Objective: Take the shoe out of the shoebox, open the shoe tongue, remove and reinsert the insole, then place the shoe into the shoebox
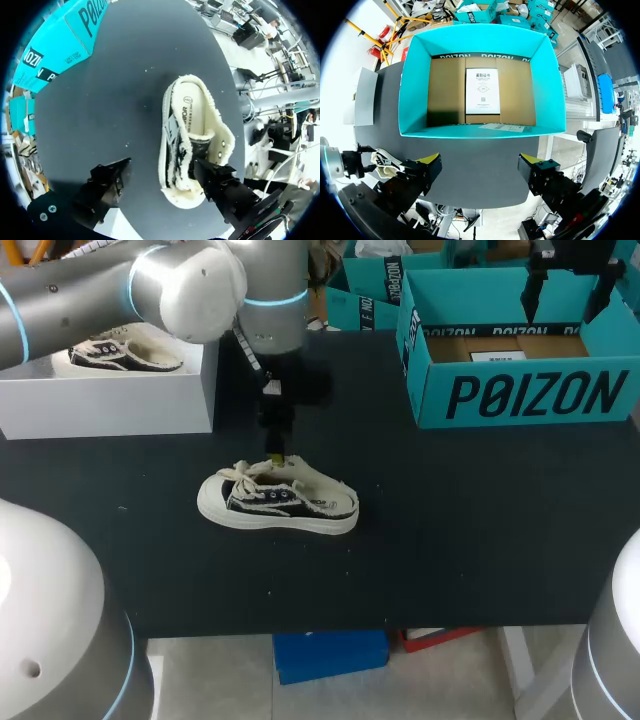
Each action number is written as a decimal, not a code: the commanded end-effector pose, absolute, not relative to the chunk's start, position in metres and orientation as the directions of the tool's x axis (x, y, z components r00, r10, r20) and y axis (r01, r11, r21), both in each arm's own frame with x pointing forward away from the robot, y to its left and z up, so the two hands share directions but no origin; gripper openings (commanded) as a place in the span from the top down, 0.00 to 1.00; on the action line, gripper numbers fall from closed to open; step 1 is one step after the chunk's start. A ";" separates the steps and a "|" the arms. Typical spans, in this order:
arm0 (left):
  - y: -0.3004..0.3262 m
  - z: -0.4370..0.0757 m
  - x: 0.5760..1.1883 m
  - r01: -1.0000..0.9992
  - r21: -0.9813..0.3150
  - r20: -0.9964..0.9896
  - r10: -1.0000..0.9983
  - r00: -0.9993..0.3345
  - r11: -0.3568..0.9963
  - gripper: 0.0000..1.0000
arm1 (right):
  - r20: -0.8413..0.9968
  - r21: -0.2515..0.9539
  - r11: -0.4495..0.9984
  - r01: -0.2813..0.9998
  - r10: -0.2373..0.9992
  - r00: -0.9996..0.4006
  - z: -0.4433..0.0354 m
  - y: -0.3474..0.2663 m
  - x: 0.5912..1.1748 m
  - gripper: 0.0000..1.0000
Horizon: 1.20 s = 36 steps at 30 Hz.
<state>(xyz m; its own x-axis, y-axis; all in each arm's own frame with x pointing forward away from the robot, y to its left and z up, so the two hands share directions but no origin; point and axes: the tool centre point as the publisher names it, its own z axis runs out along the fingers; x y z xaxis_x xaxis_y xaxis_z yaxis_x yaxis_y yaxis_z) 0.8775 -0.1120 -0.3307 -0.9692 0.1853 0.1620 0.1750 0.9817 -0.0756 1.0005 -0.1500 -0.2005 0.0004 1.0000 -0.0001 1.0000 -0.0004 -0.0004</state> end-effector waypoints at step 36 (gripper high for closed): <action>0.067 -0.217 0.819 0.080 -0.586 0.006 0.103 -0.995 0.806 0.00 | -0.001 -0.001 0.000 1.000 1.000 0.000 -0.200 -0.150 1.001 0.00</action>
<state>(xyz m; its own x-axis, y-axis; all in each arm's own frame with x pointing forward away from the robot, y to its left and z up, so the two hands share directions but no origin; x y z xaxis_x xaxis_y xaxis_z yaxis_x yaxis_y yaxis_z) 0.8267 0.0579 -0.2153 -0.9877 0.1360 0.0776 0.0715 0.8326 -0.5492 1.0005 -0.1500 -0.2004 0.0005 1.0000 -0.0001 1.0000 -0.0005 -0.0004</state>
